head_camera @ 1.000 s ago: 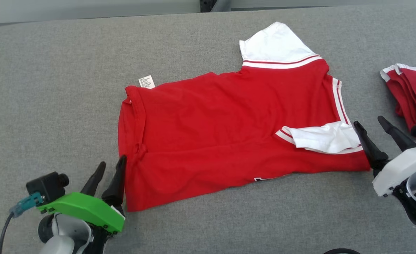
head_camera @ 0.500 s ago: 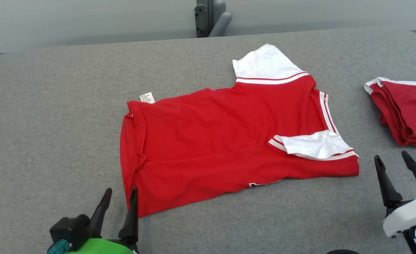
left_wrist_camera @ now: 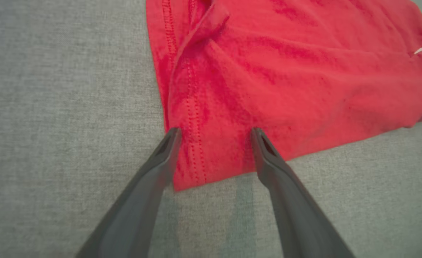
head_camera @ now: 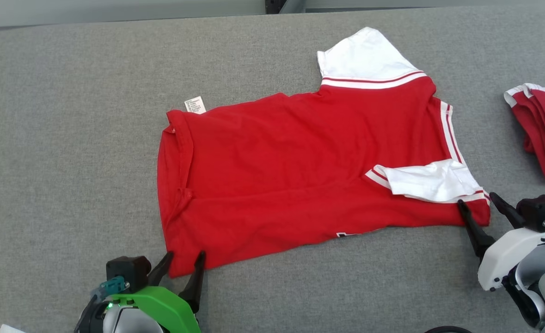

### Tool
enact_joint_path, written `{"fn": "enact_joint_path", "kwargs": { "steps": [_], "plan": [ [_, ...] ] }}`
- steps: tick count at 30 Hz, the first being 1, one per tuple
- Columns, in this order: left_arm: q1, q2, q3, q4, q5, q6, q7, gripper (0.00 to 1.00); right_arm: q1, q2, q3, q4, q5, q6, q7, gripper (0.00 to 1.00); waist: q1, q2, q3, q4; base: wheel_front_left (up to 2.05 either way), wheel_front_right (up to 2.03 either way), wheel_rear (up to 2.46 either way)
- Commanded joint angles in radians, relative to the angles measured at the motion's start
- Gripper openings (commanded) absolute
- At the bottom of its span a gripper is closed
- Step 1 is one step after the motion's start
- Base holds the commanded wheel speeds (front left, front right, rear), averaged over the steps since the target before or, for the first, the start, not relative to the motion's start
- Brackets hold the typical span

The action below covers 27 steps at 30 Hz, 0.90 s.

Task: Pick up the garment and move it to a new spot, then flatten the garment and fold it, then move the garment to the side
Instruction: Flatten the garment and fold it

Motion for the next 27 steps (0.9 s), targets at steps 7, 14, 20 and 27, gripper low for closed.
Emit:
{"fn": "enact_joint_path", "kwargs": {
  "steps": [7,14,20,27],
  "plan": [
    [-0.043,-0.017,-0.013,0.037,-0.025,-0.02,0.035,1.0,-0.052,-0.021,0.065,0.075,0.052,0.0,0.034,1.0,0.0,0.0,0.034,0.024,0.0,0.0,0.0],
    [-0.084,-0.046,-0.029,0.073,-0.051,-0.072,0.05,0.0,-0.079,-0.037,0.119,0.104,0.116,0.0,0.061,0.34,0.0,0.0,0.037,0.028,0.0,0.0,0.0],
    [-0.088,-0.049,-0.029,0.1,-0.096,-0.109,0.077,0.0,-0.078,-0.062,0.153,0.1,0.183,-0.001,0.082,0.0,0.0,0.0,0.019,0.015,0.0,0.0,0.0],
    [-0.058,0.038,0.034,0.015,-0.178,-0.127,0.142,0.0,-0.036,-0.122,0.153,0.019,0.309,-0.001,0.132,0.0,0.0,0.0,-0.025,-0.003,0.0,0.0,0.0]
  ]
}}
